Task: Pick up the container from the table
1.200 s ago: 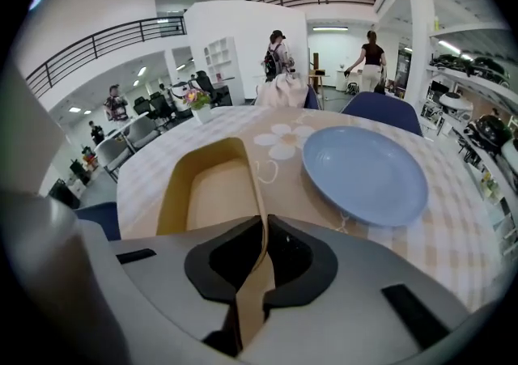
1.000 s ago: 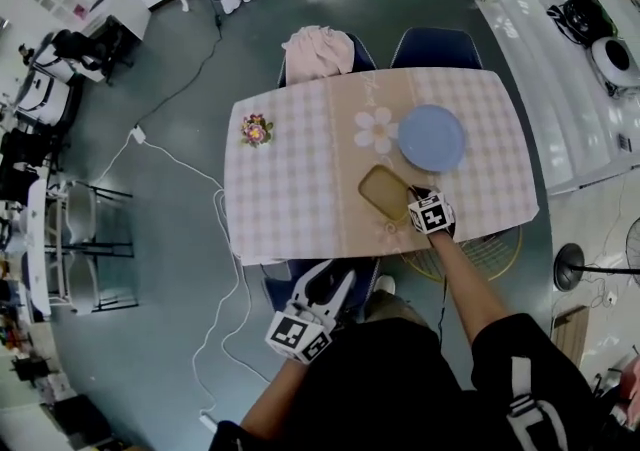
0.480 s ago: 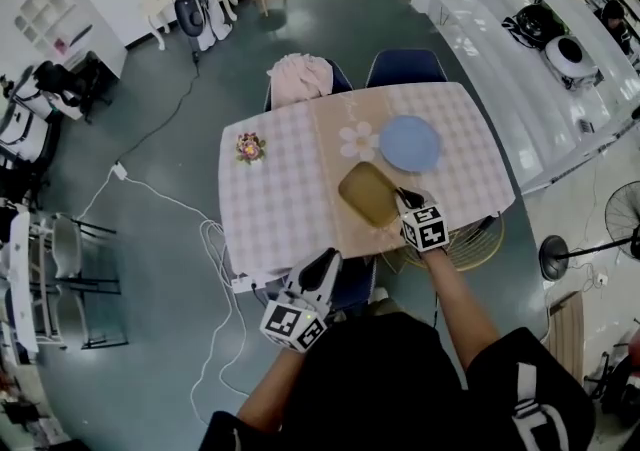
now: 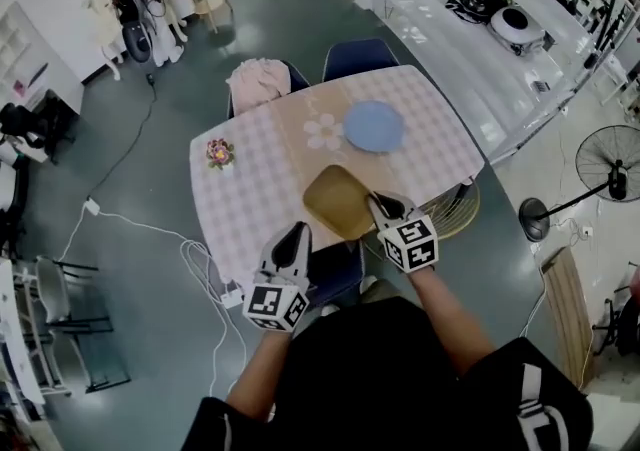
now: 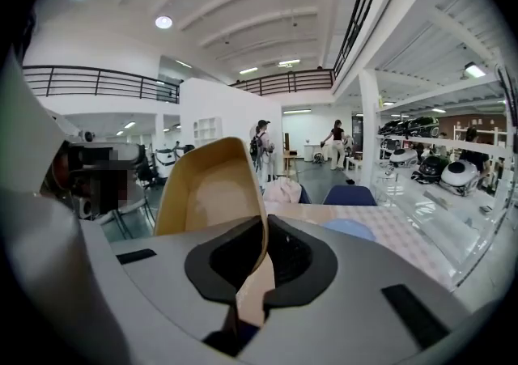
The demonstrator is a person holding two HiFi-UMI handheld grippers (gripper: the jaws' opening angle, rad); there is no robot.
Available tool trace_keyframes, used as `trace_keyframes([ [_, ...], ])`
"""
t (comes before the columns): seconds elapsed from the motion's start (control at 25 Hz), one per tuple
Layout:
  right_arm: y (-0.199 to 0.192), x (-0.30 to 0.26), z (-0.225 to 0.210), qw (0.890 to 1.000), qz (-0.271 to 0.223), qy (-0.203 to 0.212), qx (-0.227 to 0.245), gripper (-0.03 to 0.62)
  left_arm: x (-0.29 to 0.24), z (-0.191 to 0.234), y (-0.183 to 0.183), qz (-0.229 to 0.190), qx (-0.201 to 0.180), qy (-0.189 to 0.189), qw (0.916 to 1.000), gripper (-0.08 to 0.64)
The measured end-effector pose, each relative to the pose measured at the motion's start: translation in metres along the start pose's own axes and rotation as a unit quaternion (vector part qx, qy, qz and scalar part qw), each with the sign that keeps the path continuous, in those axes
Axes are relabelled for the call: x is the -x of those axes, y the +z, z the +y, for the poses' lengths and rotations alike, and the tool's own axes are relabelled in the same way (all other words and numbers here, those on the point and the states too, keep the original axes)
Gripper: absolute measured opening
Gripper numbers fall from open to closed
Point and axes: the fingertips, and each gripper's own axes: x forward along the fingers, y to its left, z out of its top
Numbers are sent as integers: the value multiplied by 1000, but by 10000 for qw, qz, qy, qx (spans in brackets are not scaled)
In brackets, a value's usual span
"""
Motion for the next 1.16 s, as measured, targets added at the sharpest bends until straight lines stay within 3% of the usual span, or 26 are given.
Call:
trace_keyframes([
  [0.2,-11,22,18,9992,-120,-374,-112,14,14,-1,1,-61,-65,-106,9999,25],
  [0.36,-15,32,35,9990,-193,-373,-178,14,26,-1,5,-146,-122,-33,9998,25],
  [0.56,-13,41,40,9990,-232,-372,-122,14,42,9,8,-335,-103,411,9985,18],
  [0.84,-9,49,41,9988,-339,-336,-100,14,55,7,12,-562,-155,543,9968,14],
  [1.16,-28,64,28,9973,-241,-270,-643,14,45,-7,-16,-418,22,525,9977,12],
])
